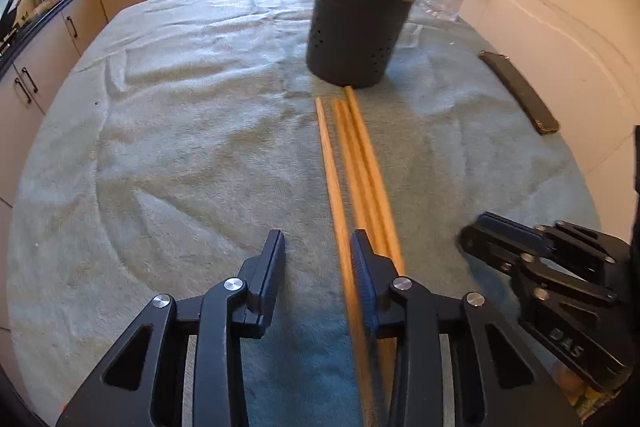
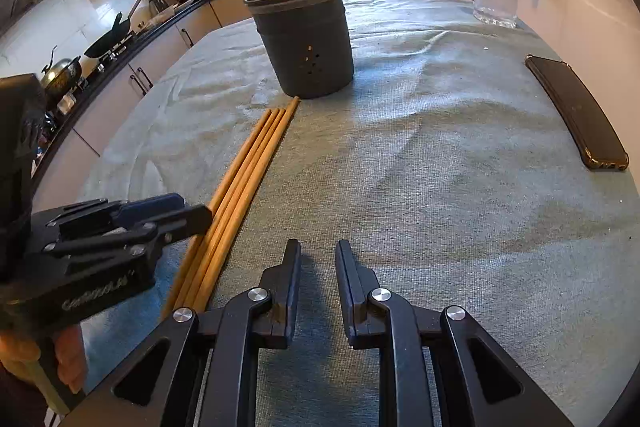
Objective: Organize utensils
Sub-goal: 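Move both open tools back over the loose chopsticks on the towel, then grasp a chopstick with the left tool while the right tool grasps another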
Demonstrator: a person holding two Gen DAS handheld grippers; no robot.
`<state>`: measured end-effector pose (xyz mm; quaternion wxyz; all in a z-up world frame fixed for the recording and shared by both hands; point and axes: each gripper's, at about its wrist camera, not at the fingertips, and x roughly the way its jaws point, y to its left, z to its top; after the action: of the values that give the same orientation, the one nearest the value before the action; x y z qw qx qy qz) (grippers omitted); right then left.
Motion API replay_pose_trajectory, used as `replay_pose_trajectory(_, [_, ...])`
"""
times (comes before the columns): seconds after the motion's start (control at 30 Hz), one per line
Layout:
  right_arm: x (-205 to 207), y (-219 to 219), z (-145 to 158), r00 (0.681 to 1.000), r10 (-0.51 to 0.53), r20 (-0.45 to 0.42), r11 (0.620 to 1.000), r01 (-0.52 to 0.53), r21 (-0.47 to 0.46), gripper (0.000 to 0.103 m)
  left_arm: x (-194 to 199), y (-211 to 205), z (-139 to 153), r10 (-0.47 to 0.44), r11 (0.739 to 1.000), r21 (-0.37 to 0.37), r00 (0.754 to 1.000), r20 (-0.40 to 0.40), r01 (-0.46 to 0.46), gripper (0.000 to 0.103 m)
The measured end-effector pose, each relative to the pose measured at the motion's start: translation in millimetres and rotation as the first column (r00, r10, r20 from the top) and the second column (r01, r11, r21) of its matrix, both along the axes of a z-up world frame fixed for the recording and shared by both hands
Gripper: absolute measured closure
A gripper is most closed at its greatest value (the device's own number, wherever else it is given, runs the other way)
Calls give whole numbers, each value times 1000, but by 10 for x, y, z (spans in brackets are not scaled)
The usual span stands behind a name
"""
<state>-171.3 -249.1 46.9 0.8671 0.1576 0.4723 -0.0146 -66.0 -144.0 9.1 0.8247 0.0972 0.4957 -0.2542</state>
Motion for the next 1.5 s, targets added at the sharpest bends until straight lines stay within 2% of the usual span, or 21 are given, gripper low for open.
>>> replay_pose_trajectory(0.07, [2, 10, 4, 1000, 10, 1, 1000, -10, 4, 83, 8, -3, -6, -3, 999, 44, 999, 35, 2, 86])
replay_pose_trajectory(0.17, [12, 66, 17, 999, 36, 5, 999, -36, 15, 83, 45, 69, -11, -3, 998, 61, 999, 40, 1, 86])
replay_pose_trajectory(0.4, [154, 356, 24, 996, 93, 5, 996, -93, 13, 83, 164, 385, 9, 73, 997, 6, 997, -24, -73, 87])
replay_pose_trajectory(0.63, [298, 489, 33, 997, 74, -25, 997, -75, -27, 83, 109, 384, 26, 79, 997, 4, 997, -8, -79, 87])
replay_pose_trajectory(0.87, [396, 563, 45, 997, 9, -71, 994, -16, -107, 83, 65, 440, 46, 90, 996, -16, 996, -20, -90, 88])
replay_pose_trajectory(0.9, [414, 552, 17, 995, -6, -104, 991, -8, -135, 83, 64, 462, 48, 92, 996, -17, 996, -22, -92, 88])
replay_pose_trajectory(1.03, [389, 497, -65, 992, -8, -125, 977, -19, -213, 85, 29, 471, 49, 108, 994, -10, 994, -22, -108, 88])
replay_pose_trajectory(1.1, [342, 338, -108, 988, -58, -144, 978, 27, -209, 85, 7, 492, 59, 129, 991, -19, 990, -51, -130, 88])
replay_pose_trajectory(1.2, [216, 135, -154, 976, -129, -173, 971, 89, -223, 85, -45, 556, 71, 166, 984, -46, 975, -148, -175, 88])
replay_pose_trajectory(1.37, [-32, 22, -214, 971, -95, -221, 979, 50, -200, 85, -103, 580, 82, 162, 982, -50, 947, -278, -183, 87])
replay_pose_trajectory(1.47, [-77, -40, -205, 970, -76, -232, 988, 41, -150, 84, -112, 594, 72, 154, 981, -57, 922, -355, -186, 82])
replay_pose_trajectory(1.5, [-82, -71, -185, 970, -66, -232, 991, 36, -132, 78, -112, 592, 75, 147, 981, -61, 913, -381, -183, 79])
